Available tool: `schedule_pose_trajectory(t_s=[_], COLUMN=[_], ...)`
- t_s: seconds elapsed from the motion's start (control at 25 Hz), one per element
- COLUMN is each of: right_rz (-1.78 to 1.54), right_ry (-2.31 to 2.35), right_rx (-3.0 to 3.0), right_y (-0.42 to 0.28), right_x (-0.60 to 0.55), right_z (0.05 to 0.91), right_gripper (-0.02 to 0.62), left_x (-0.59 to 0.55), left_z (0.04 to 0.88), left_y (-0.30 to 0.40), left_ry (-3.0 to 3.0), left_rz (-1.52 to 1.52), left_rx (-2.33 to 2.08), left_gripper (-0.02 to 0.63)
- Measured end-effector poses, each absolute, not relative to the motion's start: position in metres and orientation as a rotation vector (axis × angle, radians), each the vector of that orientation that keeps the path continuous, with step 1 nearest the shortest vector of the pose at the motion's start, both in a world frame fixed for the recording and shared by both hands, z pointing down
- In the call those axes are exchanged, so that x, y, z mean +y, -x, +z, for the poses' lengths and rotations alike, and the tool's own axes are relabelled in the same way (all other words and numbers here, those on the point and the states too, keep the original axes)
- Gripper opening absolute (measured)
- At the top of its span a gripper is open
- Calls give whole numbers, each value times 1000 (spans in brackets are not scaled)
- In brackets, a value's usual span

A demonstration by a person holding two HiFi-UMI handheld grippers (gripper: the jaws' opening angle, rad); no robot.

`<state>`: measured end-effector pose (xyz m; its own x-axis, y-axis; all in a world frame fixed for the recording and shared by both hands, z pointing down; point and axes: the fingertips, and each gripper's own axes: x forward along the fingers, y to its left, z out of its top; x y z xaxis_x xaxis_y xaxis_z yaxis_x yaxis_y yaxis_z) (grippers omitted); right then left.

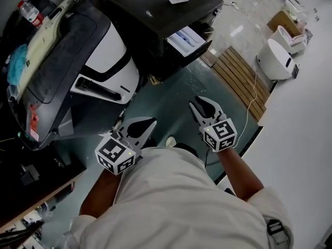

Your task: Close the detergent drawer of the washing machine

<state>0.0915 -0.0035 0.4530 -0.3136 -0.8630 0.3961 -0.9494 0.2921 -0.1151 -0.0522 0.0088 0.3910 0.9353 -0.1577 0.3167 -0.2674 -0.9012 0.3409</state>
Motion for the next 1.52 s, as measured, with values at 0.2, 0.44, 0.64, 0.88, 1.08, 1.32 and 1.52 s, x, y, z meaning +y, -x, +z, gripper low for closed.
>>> schedule_pose_trajectory(t_s=[0.2,0.44,0.64,0.88,1.08,1.32,1.52], right_rz=[487,496,506,484,495,503,531], right_ry=[-1694,-1758,-1735,-1664,-1623,-1574,-1530], right_rx=[-2260,-2207,-2196,-2195,-2205,-2194,-2201], right_y=[-84,-94,-124,-169,-205,-232,-245], right_x=[-31,-59,-90,-129,-155,-179,-195], right_z=[453,465,480,501,518,544,561], right_gripper=[90,95,97,112,132,132,144], left_x=[-20,-53,-81,-117,-131,-145,-155], left_z=[382,384,390,390,393,402,407], left_y=[70,84,68,29,-3,-24,-32], left_ry=[-2684,-2686,-2710,-2678,-2662,-2640,-2614], left_rz=[362,356,379,351,370,405,417], left_rx=[-252,-251,-293,-385,-421,-490,-567], left_gripper=[-6,-6,-6,-6,-6,-6,-6])
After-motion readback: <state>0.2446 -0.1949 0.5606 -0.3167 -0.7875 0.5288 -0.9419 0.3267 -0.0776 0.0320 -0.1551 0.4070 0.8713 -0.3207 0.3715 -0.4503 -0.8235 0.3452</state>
